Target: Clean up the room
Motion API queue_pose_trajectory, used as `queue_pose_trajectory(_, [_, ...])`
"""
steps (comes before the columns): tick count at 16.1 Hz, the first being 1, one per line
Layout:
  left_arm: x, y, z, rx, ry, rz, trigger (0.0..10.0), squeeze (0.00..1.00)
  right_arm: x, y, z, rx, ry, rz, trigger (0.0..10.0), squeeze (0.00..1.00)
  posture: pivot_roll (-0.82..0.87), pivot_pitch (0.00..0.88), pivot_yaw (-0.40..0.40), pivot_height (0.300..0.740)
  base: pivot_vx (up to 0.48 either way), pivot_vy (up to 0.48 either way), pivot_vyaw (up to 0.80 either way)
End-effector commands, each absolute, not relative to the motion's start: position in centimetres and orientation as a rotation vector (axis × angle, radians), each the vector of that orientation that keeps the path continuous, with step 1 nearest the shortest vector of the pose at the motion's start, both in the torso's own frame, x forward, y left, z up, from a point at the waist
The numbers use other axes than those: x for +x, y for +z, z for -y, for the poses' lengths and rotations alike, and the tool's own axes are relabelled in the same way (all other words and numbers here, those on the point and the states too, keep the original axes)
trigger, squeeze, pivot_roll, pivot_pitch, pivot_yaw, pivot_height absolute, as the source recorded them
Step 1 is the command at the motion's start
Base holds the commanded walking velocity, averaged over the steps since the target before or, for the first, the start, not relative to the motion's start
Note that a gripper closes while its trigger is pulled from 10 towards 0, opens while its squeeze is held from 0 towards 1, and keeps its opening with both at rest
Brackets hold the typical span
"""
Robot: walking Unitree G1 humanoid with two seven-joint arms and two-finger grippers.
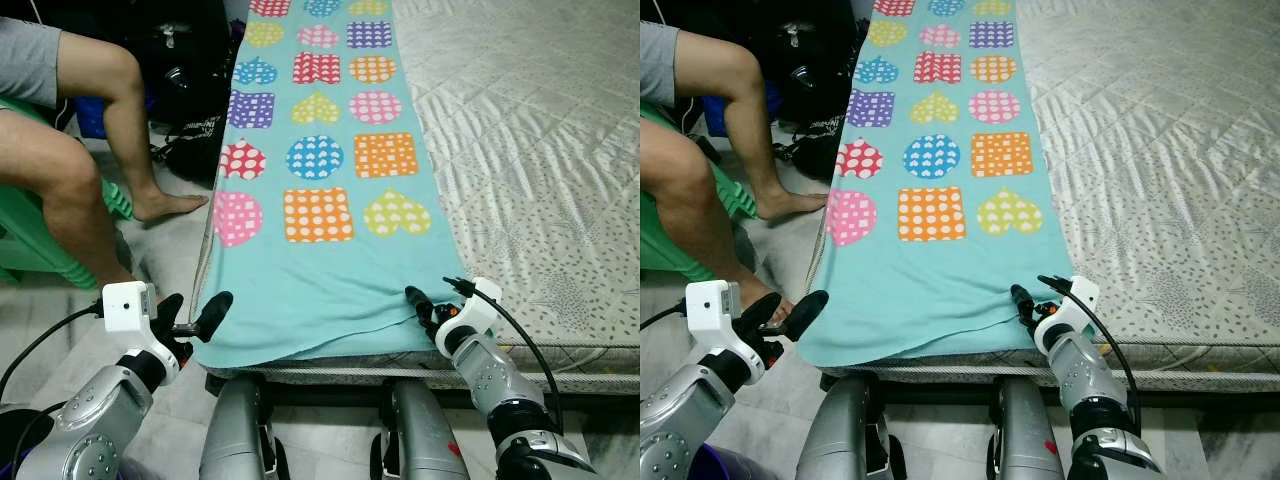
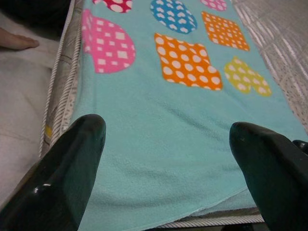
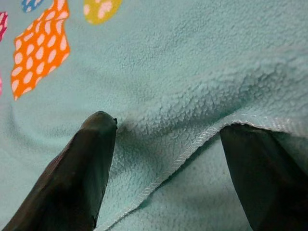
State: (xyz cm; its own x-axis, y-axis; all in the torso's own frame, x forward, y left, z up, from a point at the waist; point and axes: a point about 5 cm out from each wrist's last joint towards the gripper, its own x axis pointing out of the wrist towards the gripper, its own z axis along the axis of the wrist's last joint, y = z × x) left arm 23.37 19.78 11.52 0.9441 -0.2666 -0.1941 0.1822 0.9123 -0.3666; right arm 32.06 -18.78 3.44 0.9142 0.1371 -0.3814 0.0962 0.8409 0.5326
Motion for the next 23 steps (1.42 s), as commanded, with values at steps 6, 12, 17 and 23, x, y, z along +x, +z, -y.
queue_pose_trajectory(6, [23.0,11.2,-20.4,-0.359,-0.201,-0.265,10.0,0.0,32.1,2.9,18.0,0.558,0.001,-0.47,0.0,0.0,0.14,0.183,0.061,0.587,0.0,0.0,0.0])
queue_pose_trajectory(12, [22.9,11.2,-20.3,-0.361,-0.203,-0.267,10.0,0.0,32.3,2.9,17.4,0.501,0.01,-0.494,0.0,0.0,0.14,0.185,0.063,0.587,0.0,0.0,0.0])
queue_pose_trajectory(17, [22.9,11.2,-20.4,-0.362,-0.2,-0.268,10.0,0.0,32.3,2.7,17.3,0.476,-0.016,-0.516,0.0,0.0,0.15,0.191,0.064,0.587,0.0,0.0,0.0])
queue_pose_trajectory(23, [23.0,11.2,-20.6,-0.359,-0.195,-0.264,10.0,0.0,31.8,2.9,19.6,0.425,-0.049,-0.503,0.0,0.0,0.14,0.187,0.062,0.587,0.0,0.0,0.0])
